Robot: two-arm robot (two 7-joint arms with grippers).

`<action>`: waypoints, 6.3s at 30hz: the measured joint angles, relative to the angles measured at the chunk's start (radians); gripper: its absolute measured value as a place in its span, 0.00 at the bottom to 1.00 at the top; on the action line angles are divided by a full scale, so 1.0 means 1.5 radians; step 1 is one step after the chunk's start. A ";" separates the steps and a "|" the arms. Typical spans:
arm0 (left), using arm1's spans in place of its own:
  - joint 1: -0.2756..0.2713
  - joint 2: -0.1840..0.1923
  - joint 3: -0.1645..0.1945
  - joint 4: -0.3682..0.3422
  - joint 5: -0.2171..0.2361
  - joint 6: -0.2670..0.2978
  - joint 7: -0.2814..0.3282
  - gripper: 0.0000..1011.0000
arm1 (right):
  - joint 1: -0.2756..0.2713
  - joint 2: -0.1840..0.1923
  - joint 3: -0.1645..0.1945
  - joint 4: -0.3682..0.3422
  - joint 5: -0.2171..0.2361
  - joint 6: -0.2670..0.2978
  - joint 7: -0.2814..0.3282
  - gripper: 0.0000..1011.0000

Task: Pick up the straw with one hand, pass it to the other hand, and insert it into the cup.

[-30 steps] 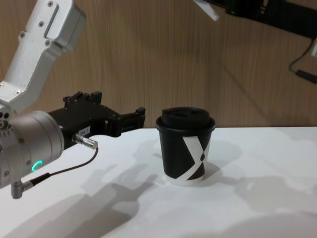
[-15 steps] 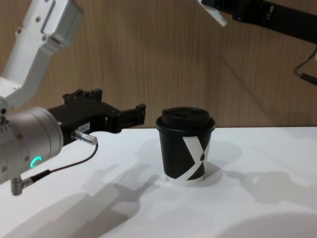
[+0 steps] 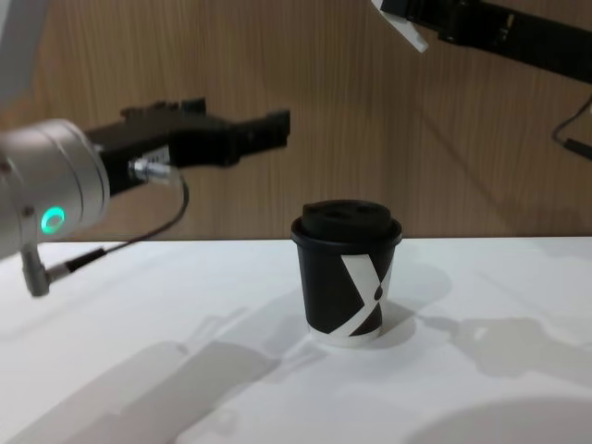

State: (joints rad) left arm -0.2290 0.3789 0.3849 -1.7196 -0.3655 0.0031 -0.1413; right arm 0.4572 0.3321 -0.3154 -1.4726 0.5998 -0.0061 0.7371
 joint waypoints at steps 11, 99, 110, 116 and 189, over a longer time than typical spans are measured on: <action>-0.016 -0.015 -0.032 -0.037 -0.113 0.001 -0.082 0.99 | 0.001 0.001 0.000 0.002 0.000 -0.001 -0.001 0.00; -0.194 -0.145 -0.024 0.149 -0.481 0.097 -0.174 0.67 | 0.001 0.001 0.000 0.004 0.000 -0.001 -0.001 0.00; -0.198 -0.139 -0.019 0.152 -0.489 0.088 -0.191 0.27 | 0.001 0.001 0.000 0.004 0.000 -0.001 -0.001 0.00; -0.199 -0.136 -0.017 0.150 -0.491 0.084 -0.194 0.12 | 0.001 0.001 0.000 0.004 0.000 -0.001 -0.001 0.00; -0.181 -0.058 0.051 0.080 -0.313 0.020 -0.092 0.01 | -0.128 0.048 0.078 -0.123 0.030 -0.028 -0.101 0.99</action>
State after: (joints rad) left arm -0.4998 0.2925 0.4617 -1.5996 -0.8347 0.0338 -0.2791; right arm 0.2645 0.4038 -0.1977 -1.6578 0.6446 -0.0486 0.5848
